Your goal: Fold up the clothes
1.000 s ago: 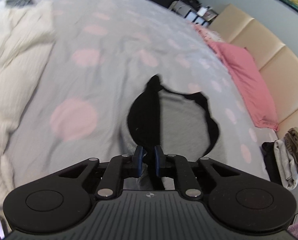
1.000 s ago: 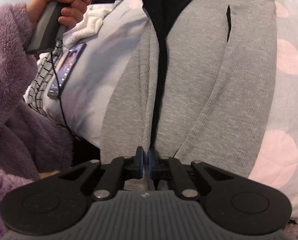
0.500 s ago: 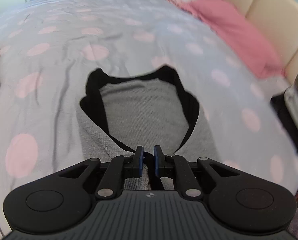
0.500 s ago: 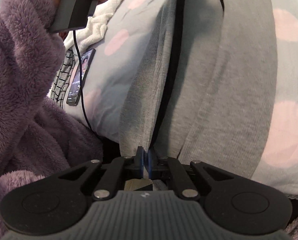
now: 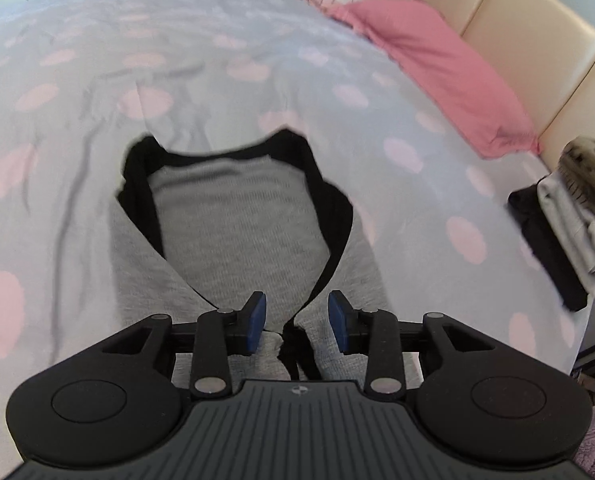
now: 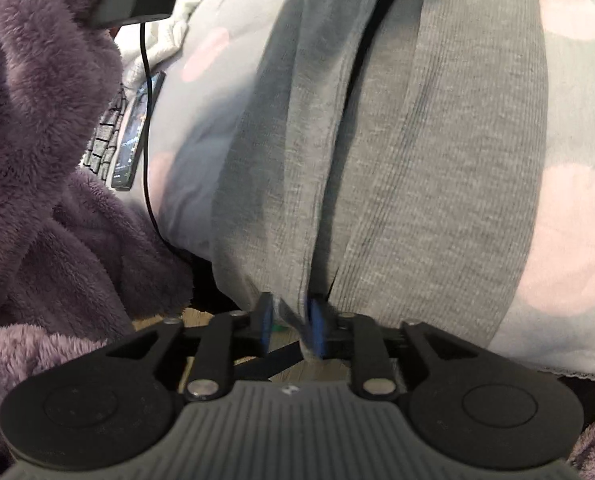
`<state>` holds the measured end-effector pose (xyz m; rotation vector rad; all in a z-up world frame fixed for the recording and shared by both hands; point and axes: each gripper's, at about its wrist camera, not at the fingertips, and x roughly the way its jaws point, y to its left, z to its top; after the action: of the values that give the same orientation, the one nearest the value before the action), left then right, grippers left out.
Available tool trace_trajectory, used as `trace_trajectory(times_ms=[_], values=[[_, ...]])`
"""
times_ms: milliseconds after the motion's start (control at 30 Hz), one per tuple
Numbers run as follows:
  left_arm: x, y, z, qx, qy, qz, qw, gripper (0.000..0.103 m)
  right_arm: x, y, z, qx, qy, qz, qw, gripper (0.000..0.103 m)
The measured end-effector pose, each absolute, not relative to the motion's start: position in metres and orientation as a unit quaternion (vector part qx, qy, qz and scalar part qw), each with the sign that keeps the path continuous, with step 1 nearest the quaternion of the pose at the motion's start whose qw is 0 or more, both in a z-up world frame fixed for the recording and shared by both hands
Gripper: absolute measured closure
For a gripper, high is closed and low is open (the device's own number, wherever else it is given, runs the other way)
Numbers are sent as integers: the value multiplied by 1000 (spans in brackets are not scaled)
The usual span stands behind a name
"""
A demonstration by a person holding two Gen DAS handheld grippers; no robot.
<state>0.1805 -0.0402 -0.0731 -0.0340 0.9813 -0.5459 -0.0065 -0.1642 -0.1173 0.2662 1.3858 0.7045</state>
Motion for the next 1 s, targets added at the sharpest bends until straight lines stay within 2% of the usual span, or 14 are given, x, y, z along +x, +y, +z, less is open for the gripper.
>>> trace_trajectory(times_ms=[267, 367, 433, 567, 633, 800, 867, 1000], values=[[141, 8, -59, -5, 453, -212, 866, 71, -14, -178, -95, 120, 571, 299, 755, 71], [120, 20, -65, 4, 462, -207, 862, 71, -14, -186, -89, 114, 554, 269, 780, 73], [105, 27, -68, 9, 468, -211, 858, 71, -10, -189, -91, 111, 544, 244, 795, 78], [68, 41, -71, 17, 475, -235, 848, 71, -5, -211, -88, 122, 537, 197, 811, 76], [52, 47, -74, 20, 485, -247, 838, 71, -2, -225, -88, 130, 540, 188, 810, 70], [16, 57, -86, 26, 527, -269, 806, 71, -8, -233, -97, 110, 561, 196, 797, 70], [0, 60, -91, 23, 544, -276, 792, 64, -15, -237, -101, 103, 581, 206, 781, 70], [-21, 57, -102, 31, 564, -289, 773, 63, -29, -238, -110, 77, 608, 215, 760, 71]])
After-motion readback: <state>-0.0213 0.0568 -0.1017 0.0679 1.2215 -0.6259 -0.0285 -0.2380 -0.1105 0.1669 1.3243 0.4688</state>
